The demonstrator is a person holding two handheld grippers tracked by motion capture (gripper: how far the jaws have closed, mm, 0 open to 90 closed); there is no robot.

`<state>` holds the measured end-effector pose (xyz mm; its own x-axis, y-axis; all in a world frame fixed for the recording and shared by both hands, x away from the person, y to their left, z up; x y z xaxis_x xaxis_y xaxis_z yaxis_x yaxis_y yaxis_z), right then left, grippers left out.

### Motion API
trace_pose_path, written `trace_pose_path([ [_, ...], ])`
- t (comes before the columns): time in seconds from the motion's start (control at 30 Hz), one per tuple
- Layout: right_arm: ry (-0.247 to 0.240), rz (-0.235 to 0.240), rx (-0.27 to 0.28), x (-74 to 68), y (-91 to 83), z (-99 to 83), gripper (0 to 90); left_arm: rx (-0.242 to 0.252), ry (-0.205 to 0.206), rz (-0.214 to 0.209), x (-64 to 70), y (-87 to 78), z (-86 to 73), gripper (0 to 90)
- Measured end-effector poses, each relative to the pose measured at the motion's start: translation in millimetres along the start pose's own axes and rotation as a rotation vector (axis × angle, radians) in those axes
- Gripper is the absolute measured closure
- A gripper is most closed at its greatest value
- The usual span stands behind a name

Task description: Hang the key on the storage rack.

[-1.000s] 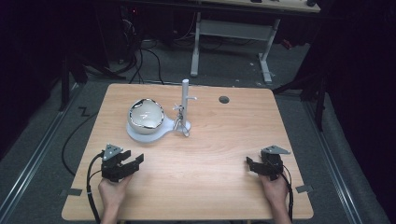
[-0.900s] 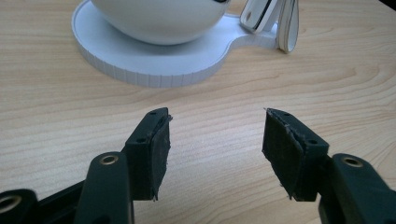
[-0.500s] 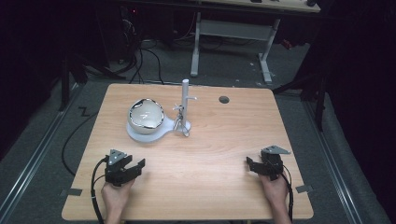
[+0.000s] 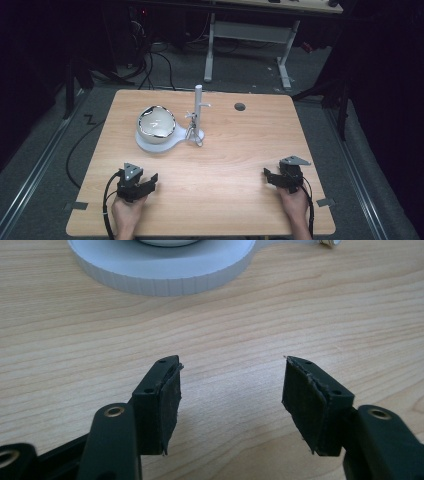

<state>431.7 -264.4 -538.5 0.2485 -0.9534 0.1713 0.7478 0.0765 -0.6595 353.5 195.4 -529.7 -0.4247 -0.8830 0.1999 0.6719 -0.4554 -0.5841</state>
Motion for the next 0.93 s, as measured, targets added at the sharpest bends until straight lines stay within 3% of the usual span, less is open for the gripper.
trace_pose_path([
  [0.17, 0.000, 0.000, 0.000, 0.0, 0.0, 0.0, 29.0, -0.022, 0.023, 0.007, 5.1, 6.1, -1.2, 40.0],
  [0.93, 0.001, -0.001, -0.001, 0.0, -0.1, -0.1, 29.0, -0.056, 0.024, 0.046, 3.2, 14.1, -5.4, 33.6],
])
Point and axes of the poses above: each handheld gripper's, and its own axes: y roughly forward along the jaws, z roughly out of its top, x roughly to its right, the point moved 5 cm from there along y, roughly forward along the jaws, and after that the axes turned 13 degrees about -z, right-handed, at the moved point
